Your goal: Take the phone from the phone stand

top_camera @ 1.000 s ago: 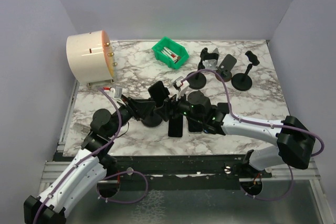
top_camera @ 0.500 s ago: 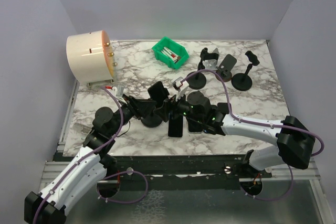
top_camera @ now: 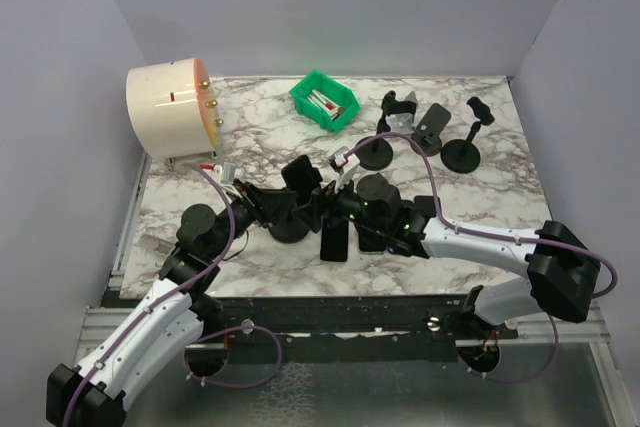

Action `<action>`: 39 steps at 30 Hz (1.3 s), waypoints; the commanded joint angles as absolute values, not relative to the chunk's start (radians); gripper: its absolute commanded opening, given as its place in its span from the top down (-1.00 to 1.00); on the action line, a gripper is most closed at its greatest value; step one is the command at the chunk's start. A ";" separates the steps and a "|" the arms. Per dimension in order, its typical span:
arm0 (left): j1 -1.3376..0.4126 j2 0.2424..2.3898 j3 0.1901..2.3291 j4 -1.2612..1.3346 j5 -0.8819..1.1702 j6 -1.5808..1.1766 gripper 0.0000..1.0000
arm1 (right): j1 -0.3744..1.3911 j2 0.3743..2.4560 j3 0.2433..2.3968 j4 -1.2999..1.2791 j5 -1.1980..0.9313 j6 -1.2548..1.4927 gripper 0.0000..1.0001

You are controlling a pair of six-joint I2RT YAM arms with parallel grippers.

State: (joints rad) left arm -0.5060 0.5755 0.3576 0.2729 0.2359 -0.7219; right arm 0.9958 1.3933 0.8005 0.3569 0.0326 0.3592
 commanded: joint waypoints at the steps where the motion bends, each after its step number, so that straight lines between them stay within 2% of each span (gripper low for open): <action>1: -0.511 0.578 0.341 0.299 0.266 -0.729 0.24 | 0.998 1.401 0.826 0.354 0.063 0.367 0.28; 6: -0.511 0.578 0.339 0.299 0.272 -0.728 0.46 | 0.998 1.400 0.825 0.350 0.060 0.367 0.19; 11: -0.511 0.571 0.339 0.300 0.269 -0.726 0.77 | 0.998 1.395 0.829 0.337 0.037 0.359 -0.03; 15: -0.511 0.568 0.336 0.299 0.263 -0.723 1.00 | 0.998 1.391 0.838 0.311 0.023 0.358 -0.36; 20: -0.511 0.558 0.329 0.299 0.248 -0.716 1.00 | 0.998 1.383 0.886 0.157 0.071 0.373 -0.74; 32: -0.511 0.536 0.325 0.299 0.231 -0.713 1.00 | 0.997 1.195 0.836 -0.057 0.152 0.393 -0.89; 39: -0.511 0.539 0.329 0.298 0.242 -0.716 1.00 | 0.999 1.059 0.791 -0.031 0.244 0.395 -0.98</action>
